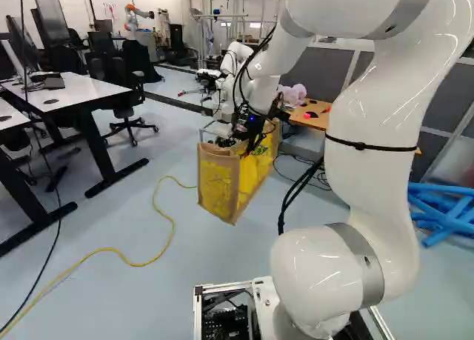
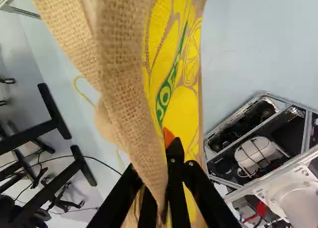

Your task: Pick up the bag on the ground and place it on the table

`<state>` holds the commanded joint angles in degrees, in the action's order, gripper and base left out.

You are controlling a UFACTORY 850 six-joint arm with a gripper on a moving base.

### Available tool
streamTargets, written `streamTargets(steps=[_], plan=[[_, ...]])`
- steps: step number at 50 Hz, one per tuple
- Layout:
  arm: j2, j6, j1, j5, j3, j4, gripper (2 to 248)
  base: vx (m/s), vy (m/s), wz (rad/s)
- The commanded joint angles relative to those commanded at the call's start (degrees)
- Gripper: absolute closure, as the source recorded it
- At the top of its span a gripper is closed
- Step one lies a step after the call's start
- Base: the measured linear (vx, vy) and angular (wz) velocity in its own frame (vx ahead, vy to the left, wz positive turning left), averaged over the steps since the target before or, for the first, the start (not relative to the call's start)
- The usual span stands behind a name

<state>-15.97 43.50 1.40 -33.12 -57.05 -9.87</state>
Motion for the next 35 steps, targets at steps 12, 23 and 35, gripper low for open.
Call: streamTargets(steps=[12,23,35], plan=[[2.1,0.0,0.0,-1.1,0.1,1.5,228,0.000,0.000,0.000],[4.0,0.0,0.0,-1.9,0.3,3.2,228,0.000,0.000,0.000],[6.1,0.0,0.0,-2.7,0.3,4.7,228,0.000,0.000,0.000]])
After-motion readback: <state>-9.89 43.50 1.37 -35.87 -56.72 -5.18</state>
